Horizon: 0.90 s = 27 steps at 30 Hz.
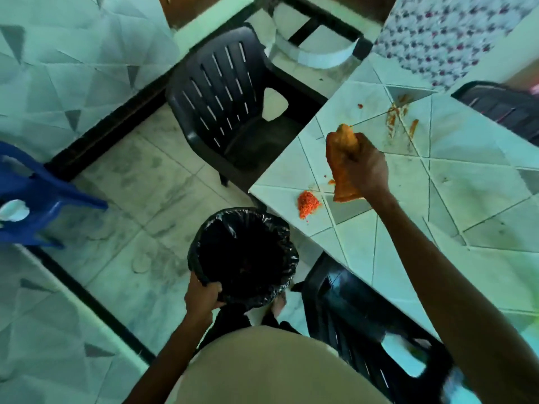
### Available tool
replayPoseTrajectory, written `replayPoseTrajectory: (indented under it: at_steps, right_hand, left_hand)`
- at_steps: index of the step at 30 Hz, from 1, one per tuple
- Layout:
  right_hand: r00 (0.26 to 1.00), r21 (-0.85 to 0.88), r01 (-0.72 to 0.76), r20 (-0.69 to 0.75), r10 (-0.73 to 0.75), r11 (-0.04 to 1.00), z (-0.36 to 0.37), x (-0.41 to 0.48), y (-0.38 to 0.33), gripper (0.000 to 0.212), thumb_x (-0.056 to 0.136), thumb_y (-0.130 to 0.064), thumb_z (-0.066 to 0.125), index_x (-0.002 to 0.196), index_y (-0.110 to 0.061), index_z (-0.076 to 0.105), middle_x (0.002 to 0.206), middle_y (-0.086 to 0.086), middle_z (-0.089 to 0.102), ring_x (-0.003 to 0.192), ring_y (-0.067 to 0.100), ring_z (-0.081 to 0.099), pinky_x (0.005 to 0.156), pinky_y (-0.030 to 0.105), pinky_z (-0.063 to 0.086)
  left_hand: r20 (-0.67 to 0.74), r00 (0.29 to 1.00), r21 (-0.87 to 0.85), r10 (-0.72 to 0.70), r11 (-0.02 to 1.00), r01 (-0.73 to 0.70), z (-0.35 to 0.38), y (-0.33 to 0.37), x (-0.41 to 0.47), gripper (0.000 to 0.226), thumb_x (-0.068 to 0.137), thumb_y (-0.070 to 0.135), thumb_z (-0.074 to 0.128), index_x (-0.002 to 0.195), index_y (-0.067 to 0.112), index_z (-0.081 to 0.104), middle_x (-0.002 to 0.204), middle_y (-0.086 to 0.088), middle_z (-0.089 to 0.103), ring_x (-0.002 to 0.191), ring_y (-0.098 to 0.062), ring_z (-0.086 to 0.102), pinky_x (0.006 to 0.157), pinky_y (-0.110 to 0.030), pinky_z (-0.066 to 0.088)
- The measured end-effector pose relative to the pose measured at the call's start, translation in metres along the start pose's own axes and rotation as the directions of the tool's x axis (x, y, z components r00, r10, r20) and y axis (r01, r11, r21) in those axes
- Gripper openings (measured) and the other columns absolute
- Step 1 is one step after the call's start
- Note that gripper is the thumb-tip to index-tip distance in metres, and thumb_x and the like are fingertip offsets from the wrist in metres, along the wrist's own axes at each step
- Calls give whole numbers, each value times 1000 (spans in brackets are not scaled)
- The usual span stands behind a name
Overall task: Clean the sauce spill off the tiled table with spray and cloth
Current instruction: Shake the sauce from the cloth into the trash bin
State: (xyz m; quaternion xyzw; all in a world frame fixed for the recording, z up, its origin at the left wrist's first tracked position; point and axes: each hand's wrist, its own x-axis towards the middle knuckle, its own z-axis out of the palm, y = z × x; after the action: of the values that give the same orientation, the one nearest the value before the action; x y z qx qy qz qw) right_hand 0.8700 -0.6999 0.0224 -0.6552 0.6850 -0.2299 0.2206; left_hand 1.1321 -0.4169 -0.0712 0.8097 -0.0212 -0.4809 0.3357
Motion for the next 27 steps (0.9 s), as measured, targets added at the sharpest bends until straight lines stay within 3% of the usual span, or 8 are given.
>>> replayPoseTrajectory:
  at_steps: [3, 7, 10, 15, 21, 27]
  right_hand:
    - [980, -339, 195, 113, -166, 920, 22, 26, 15, 29, 95, -32, 61, 122, -22, 58, 104, 12, 70, 92, 38, 68, 68, 37, 45]
    - [938, -484, 309, 300, -176, 819, 60, 21, 34, 40, 96, -34, 60, 133, -21, 52, 111, 12, 66, 96, 38, 68, 72, 43, 51]
    - [924, -482, 334, 336, -182, 810, 80, 3, 41, 44, 97, -27, 56, 140, -24, 48, 123, 11, 62, 96, 40, 66, 71, 45, 52]
    - [921, -441, 306, 363, -144, 844, 86, -17, 33, 45, 96, -31, 56, 141, -37, 48, 130, 1, 59, 101, 40, 66, 75, 48, 53]
    - [891, -342, 349, 410, -196, 872, 98, -75, 12, 43, 91, -34, 64, 133, -39, 56, 135, -5, 58, 95, 36, 69, 73, 44, 54]
    - [865, -259, 373, 444, -234, 891, 114, -121, -6, 56, 87, -8, 61, 134, -38, 57, 132, -7, 59, 97, 34, 67, 74, 45, 53]
  left_hand:
    - [-13, 1000, 21, -1, 1000, 1, 12, -2, -3, 75, 82, -9, 55, 147, 27, 40, 133, -15, 51, 102, -34, 56, 71, -42, 59]
    - [22, 1000, 23, 0, 1000, 0, 26, -4, -4, 79, 82, -8, 55, 149, 30, 36, 135, -15, 50, 109, -38, 57, 69, -41, 60]
    - [36, 999, 28, -18, 999, 17, 32, -2, -4, 78, 81, -7, 53, 149, 28, 36, 137, -17, 48, 106, -36, 57, 69, -41, 60]
    - [66, 996, 17, -61, 998, 60, 32, 1, -2, 77, 84, -9, 51, 150, 26, 35, 143, -17, 43, 118, -40, 53, 74, -44, 59]
    - [96, 994, -6, -56, 998, 57, 28, 7, -5, 77, 84, -11, 48, 151, 25, 34, 143, -15, 45, 120, -40, 53, 78, -47, 59]
    - [109, 994, 11, -30, 1000, 29, 20, 14, -4, 82, 82, -13, 46, 151, 29, 34, 139, -12, 45, 112, -33, 52, 79, -49, 59]
